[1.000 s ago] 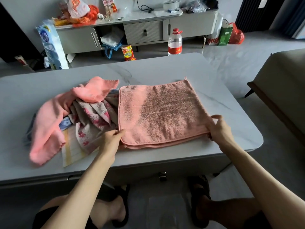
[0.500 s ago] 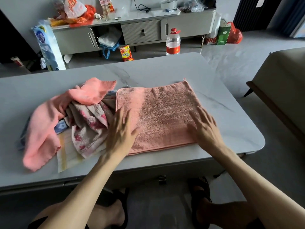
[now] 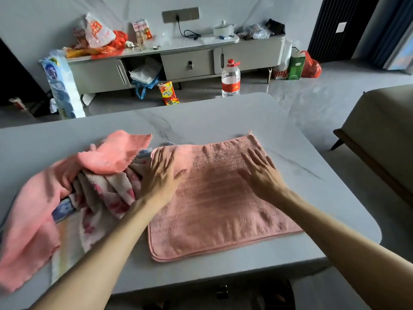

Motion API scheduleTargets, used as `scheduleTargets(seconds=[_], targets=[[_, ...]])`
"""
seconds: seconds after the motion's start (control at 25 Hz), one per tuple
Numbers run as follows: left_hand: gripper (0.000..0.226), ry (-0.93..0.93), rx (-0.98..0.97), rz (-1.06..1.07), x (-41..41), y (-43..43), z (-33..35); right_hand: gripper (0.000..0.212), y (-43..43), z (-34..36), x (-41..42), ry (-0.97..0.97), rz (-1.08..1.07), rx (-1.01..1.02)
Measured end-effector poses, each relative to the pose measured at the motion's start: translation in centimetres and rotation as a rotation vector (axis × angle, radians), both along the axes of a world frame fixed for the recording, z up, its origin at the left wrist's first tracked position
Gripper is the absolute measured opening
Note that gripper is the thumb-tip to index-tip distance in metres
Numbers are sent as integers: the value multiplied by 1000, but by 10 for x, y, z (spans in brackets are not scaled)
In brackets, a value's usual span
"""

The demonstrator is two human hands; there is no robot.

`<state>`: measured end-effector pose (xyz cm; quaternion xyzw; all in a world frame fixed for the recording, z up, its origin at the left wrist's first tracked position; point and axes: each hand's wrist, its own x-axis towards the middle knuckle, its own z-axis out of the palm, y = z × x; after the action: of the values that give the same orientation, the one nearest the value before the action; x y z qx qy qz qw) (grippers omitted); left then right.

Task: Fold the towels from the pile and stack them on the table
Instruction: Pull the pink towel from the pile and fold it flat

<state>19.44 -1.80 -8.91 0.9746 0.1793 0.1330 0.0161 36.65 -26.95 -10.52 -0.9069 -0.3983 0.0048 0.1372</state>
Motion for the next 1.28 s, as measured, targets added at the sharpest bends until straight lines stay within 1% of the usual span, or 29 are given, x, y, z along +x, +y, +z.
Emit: scheduleTargets(seconds=[0.04, 0.08, 0.12, 0.16, 0.2, 0.24, 0.28, 0.32, 0.36, 0.4, 0.44, 0.48, 0.52, 0.56, 0.6, 0.64, 0.72, 0.8, 0.92, 0.96, 1.04, 1.12, 1.16, 1.2, 1.28], targets=[[89, 56, 24, 18, 11, 10, -5, 94, 13, -2, 15, -20, 26, -30], [94, 130, 34, 52, 17, 19, -14, 95, 21, -6, 26, -25, 22, -64], [97, 192, 30, 86, 19, 26, -25, 89, 25, -12, 37, -8, -7, -96], [97, 214, 25, 101, 18, 30, -34, 79, 23, -18, 43, 6, -48, -100], [95, 193, 14, 107, 16, 33, -39, 68, 22, -20, 47, -5, -87, -55], [90, 146, -10, 110, 17, 34, -40, 56, 23, -22, 52, -9, -124, 28], [83, 56, -42, 132, 21, 36, -40, 46, 26, -20, 55, 11, -178, 126], [76, -62, -78, 195, 29, 39, -36, 42, 34, -16, 62, 70, -256, 213], [68, -146, -113, 285, 39, 45, -30, 43, 44, -11, 70, 138, -334, 271], [59, -148, -147, 367, 49, 53, -21, 44, 53, -7, 80, 192, -405, 290], [49, -76, -188, 417, 57, 64, -14, 44, 61, -4, 90, 234, -472, 287], [41, 15, -252, 420, 64, 75, -7, 43, 66, -1, 98, 275, -525, 299], [36, 96, -356, 399, 68, 84, -1, 42, 69, 0, 104, 323, -549, 336], [34, 140, -480, 365, 71, 94, 1, 42, 69, 1, 107, 374, -552, 397], [32, 145, -574, 340, 72, 103, 3, 41, 68, 2, 109, 409, -553, 456], [30, 126, -624, 331, 73, 110, 4, 39, 66, 2, 110, 430, -559, 504], [27, 46, -660, 337, 72, 114, 6, 22, 63, 3, 111, 448, -574, 556], [21, -86, -630, 319, 68, 105, 16, 18, 59, 11, 108, 443, -564, 606], [17, -277, -485, 274, 43, 70, 43, 7, 38, 31, 88, 425, -482, 755], [17, -343, -458, 254, 30, 55, 55, 7, 24, 39, 77, 431, -449, 785], [17, -443, -432, 177, -7, 25, 76, 19, -13, 56, 47, 481, -415, 836], [25, -433, -436, -10, -50, -2, 88, 33, -57, 63, 16, 609, -366, 943], [31, -393, -443, -125, -70, -14, 87, 36, -78, 60, 0, 688, -332, 971], [35, -337, -447, -210, -90, -27, 80, 36, -97, 52, -17, 755, -308, 951], [39, -167, -411, -234, -119, -52, 53, 32, -122, 28, -43, 781, -341, 799]])
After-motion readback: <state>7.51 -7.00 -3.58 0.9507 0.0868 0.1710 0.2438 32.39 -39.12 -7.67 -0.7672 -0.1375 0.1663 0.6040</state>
